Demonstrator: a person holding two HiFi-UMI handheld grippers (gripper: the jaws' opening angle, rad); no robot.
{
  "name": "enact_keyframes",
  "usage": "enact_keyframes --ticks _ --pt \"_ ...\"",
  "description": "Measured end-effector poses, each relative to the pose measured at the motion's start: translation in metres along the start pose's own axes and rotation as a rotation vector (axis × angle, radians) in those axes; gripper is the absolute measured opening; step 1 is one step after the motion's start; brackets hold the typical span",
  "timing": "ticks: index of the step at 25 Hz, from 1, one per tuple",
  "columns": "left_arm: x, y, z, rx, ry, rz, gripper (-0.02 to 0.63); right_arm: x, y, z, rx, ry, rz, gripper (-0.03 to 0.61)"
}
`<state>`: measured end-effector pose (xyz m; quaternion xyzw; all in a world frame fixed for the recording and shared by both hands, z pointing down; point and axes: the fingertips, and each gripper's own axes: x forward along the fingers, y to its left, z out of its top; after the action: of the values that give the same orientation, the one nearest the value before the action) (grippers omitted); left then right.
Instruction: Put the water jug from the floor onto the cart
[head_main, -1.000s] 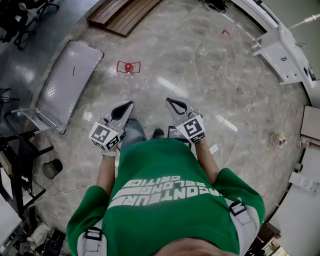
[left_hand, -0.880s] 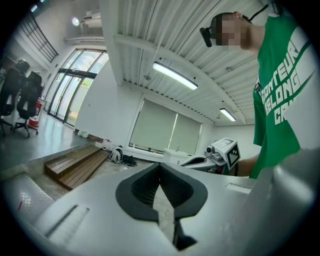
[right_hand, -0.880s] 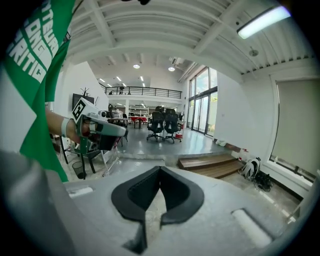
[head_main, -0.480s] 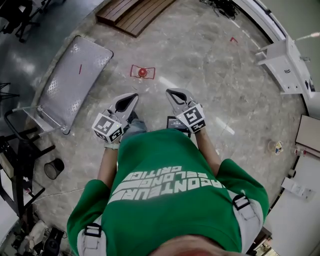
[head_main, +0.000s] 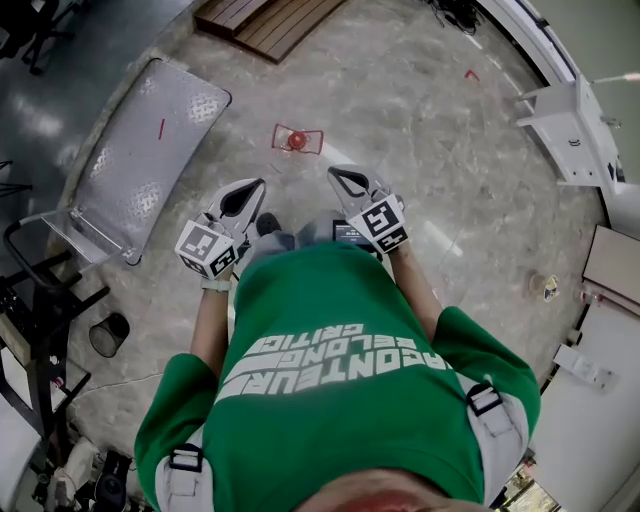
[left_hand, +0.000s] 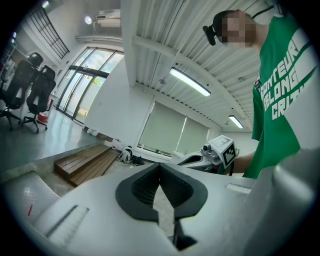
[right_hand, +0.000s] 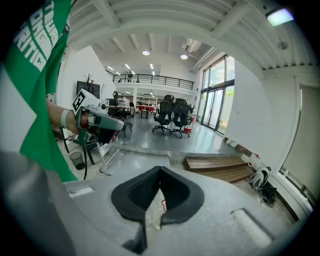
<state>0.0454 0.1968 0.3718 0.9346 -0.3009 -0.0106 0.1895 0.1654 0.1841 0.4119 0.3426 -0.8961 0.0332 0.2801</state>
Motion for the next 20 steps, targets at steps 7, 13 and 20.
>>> enact_keyframes --ticks 7,13,20 --pt "0.024 0.012 0.001 -0.005 0.032 -0.018 0.011 0.005 -0.025 -0.014 0.045 0.032 -0.018 -0.006" --pt "0.067 0.019 -0.009 -0.065 0.053 -0.012 0.011 0.011 -0.061 -0.031 0.069 0.041 -0.002 -0.006" --pt "0.122 0.017 -0.011 -0.139 0.065 -0.028 0.011 0.012 -0.104 -0.049 0.123 0.057 0.011 -0.006"
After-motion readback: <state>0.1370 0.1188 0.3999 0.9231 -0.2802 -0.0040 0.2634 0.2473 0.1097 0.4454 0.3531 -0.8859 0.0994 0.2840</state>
